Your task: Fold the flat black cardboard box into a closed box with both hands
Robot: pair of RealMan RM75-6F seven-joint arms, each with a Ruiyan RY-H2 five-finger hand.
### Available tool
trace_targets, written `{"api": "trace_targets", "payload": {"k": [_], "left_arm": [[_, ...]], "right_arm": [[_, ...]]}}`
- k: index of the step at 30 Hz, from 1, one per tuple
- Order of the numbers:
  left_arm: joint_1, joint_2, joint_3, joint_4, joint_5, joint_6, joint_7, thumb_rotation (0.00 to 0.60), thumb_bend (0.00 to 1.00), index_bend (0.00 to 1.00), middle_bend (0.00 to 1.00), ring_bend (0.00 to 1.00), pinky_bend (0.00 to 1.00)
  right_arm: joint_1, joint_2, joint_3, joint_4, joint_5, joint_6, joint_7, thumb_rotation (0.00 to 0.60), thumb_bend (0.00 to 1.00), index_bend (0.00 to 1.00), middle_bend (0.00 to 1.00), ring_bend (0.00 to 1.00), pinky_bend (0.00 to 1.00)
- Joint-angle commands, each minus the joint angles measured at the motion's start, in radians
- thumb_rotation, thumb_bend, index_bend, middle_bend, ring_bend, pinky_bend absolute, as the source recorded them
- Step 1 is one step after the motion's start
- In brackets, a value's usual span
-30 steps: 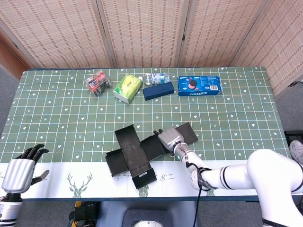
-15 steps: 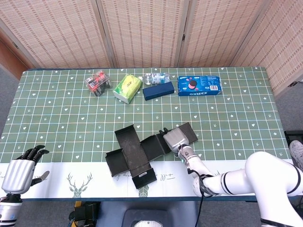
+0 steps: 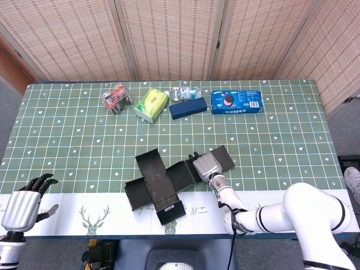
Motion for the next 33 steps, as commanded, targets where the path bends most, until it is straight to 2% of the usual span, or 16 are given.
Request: {"api": "trace_targets", "payload": {"k": [1,13,25,31,33], "left_arm": [[0.0,0.0,0.0,0.003,-0.002,-0.001,-0.005,0.6,0.11,0.31,0.25,0.29,0.59],[0.002,-0.002,0.0,0.013,0.001,0.003,-0.016,0.6,0.11,0.32,0.25,0.29,0.59],[0.003,-0.003,-0.002,0.024,-0.001,0.003,-0.03,0.6,0.11,0.31,0.25,0.29,0.59],[-0.038,-0.015,-0.016,0.075,0.034,-0.02,-0.063,0.6,0.11,0.34,0.25,0.29,0.59],[-0.066,-0.031,-0.026,0.123,0.054,-0.035,-0.105,0.6,0.11,0.35,0.27,0.33,0.59]], "right_arm": [[-0.003,0.002,0.001,0.001,0.004,0.002,-0.009,0.6,0.1,0.0,0.06,0.76,0.91],[-0.003,-0.029,0.01,0.029,0.021,0.011,-0.075,0.6,0.13,0.0,0.09,0.76,0.91],[-0.014,-0.056,0.017,0.051,-0.006,0.028,-0.114,0.6,0.18,0.0,0.13,0.76,0.92],[-0.029,-0.051,0.038,0.025,-0.032,0.086,-0.118,0.6,0.21,0.12,0.24,0.8,0.95],[-0.033,-0.043,0.053,0.006,-0.035,0.103,-0.117,0.6,0.23,0.14,0.25,0.8,0.96]]}}
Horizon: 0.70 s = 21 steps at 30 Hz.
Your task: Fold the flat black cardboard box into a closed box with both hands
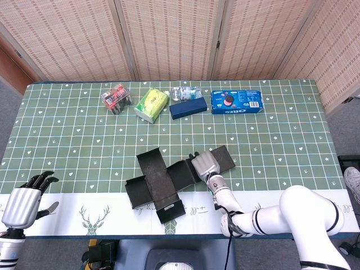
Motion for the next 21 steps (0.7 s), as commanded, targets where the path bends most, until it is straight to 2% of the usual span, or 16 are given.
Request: {"api": "trace_targets", "payload": {"k": [1,4,6,8,11,15,21], "left_arm": [[-0.051,-0.025,-0.017,0.077,0.037,-0.029,-0.069,0.6,0.11,0.35,0.28,0.37,0.59],[-0.084,-0.045,-0.024,0.137,0.067,-0.038,-0.116,0.6,0.11,0.35,0.29,0.52,0.62],[-0.133,-0.074,-0.029,0.208,0.11,-0.057,-0.163,0.6,0.11,0.33,0.29,0.62,0.73],[-0.183,-0.104,-0.026,0.28,0.132,-0.102,-0.222,0.6,0.11,0.28,0.25,0.66,0.83],[-0.239,-0.146,-0.016,0.365,0.163,-0.142,-0.264,0.6,0.11,0.15,0.12,0.66,0.86],[-0.296,-0.229,-0.002,0.506,0.198,-0.167,-0.281,0.6,0.11,0.03,0.02,0.64,0.86],[-0.354,-0.346,0.028,0.649,0.224,-0.188,-0.325,0.6,0.11,0.0,0.0,0.59,0.86]], "right_arm": [[-0.007,0.012,0.021,-0.026,-0.006,0.021,0.001,0.6,0.23,0.14,0.25,0.81,0.96],[-0.011,0.019,0.034,-0.04,-0.004,0.033,0.0,0.6,0.23,0.15,0.26,0.81,0.97],[-0.015,0.023,0.045,-0.049,-0.003,0.051,-0.003,0.6,0.23,0.15,0.27,0.81,0.97],[-0.019,0.025,0.05,-0.059,-0.001,0.064,-0.01,0.6,0.24,0.15,0.27,0.81,0.97],[-0.027,0.024,0.054,-0.065,0.001,0.073,-0.017,0.6,0.24,0.15,0.27,0.81,0.97],[-0.037,0.023,0.061,-0.07,-0.003,0.081,-0.021,0.6,0.24,0.16,0.28,0.81,0.97],[-0.051,0.021,0.072,-0.076,-0.013,0.092,-0.027,0.6,0.24,0.16,0.28,0.82,0.97]]}}
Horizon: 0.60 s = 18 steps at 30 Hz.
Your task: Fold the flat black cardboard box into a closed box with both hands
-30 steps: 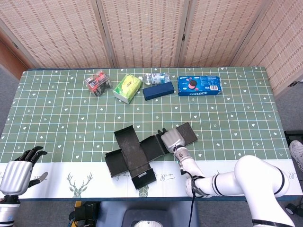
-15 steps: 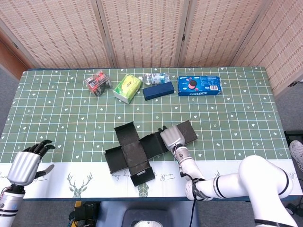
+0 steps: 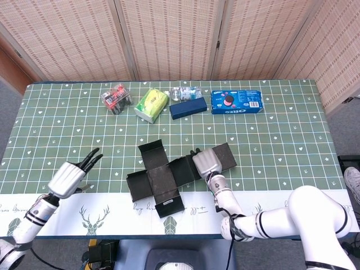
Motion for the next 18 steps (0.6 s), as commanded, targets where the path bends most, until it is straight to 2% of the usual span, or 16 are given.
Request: {"api": "trace_targets", "payload": {"k": [1,8,18], "left_arm": [[-0.05,-0.086,0.023,0.086,0.028,-0.016,-0.035,0.6,0.11,0.0,0.0,0.59,0.86],[-0.09,-0.182,0.042,0.176,0.034,-0.01,-0.026,0.6,0.11,0.0,0.0,0.57,0.86],[-0.122,-0.277,0.048,0.203,0.016,0.016,-0.058,0.6,0.11,0.0,0.0,0.56,0.87]], "right_arm": [[-0.004,0.0,0.003,-0.002,-0.004,0.002,-0.002,0.6,0.24,0.16,0.28,0.82,0.97],[-0.023,0.003,0.013,-0.01,-0.017,0.005,0.0,0.6,0.24,0.16,0.28,0.82,0.97],[-0.045,0.006,0.027,-0.017,-0.036,0.003,0.01,0.6,0.24,0.16,0.29,0.82,0.98]]}}
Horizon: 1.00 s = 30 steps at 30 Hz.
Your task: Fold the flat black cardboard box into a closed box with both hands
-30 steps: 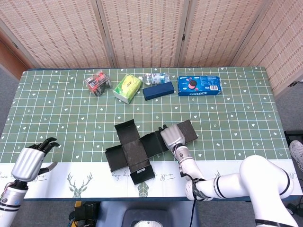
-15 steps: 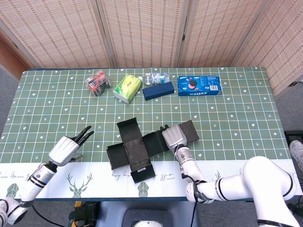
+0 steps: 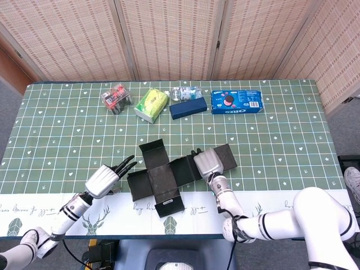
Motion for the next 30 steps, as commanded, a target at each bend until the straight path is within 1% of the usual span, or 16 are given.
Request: {"api": "trace_targets", "payload": {"k": [1,8,12,15,19,23,30], "left_arm": [[-0.015,-0.034,0.0,0.011,-0.007,0.007,0.0,0.6,0.11,0.0,0.0,0.56,0.87],[-0.041,-0.09,0.004,0.027,-0.022,-0.008,0.001,0.6,0.11,0.0,0.0,0.55,0.87],[-0.053,-0.101,0.0,0.017,-0.037,-0.013,-0.017,0.6,0.11,0.0,0.0,0.55,0.87],[-0.058,-0.092,-0.01,-0.02,-0.064,-0.027,-0.054,0.6,0.11,0.0,0.0,0.55,0.87],[-0.07,-0.062,-0.03,-0.096,-0.11,-0.066,-0.116,0.6,0.11,0.0,0.0,0.55,0.87],[-0.081,-0.043,-0.043,-0.14,-0.136,-0.091,-0.136,0.6,0.11,0.0,0.0,0.53,0.87],[-0.096,-0.015,-0.061,-0.212,-0.177,-0.126,-0.181,0.6,0.11,0.0,0.0,0.52,0.87]], "right_arm": [[-0.005,0.001,0.004,-0.003,-0.004,-0.001,0.003,0.6,0.24,0.16,0.29,0.82,0.98],[-0.02,0.009,0.01,-0.01,-0.02,0.0,0.013,0.6,0.24,0.16,0.29,0.82,0.98],[-0.027,0.02,0.01,-0.02,-0.031,-0.003,0.016,0.6,0.25,0.17,0.3,0.82,0.98],[-0.026,0.032,0.006,-0.029,-0.044,-0.001,0.003,0.6,0.25,0.17,0.3,0.82,0.98],[-0.012,0.044,0.0,-0.052,-0.059,0.009,-0.038,0.6,0.26,0.17,0.3,0.82,0.98],[0.011,0.048,-0.002,-0.069,-0.058,0.02,-0.09,0.6,0.26,0.17,0.3,0.82,0.98],[0.056,0.048,0.008,-0.093,-0.025,0.033,-0.174,0.6,0.26,0.18,0.3,0.82,0.98]]}}
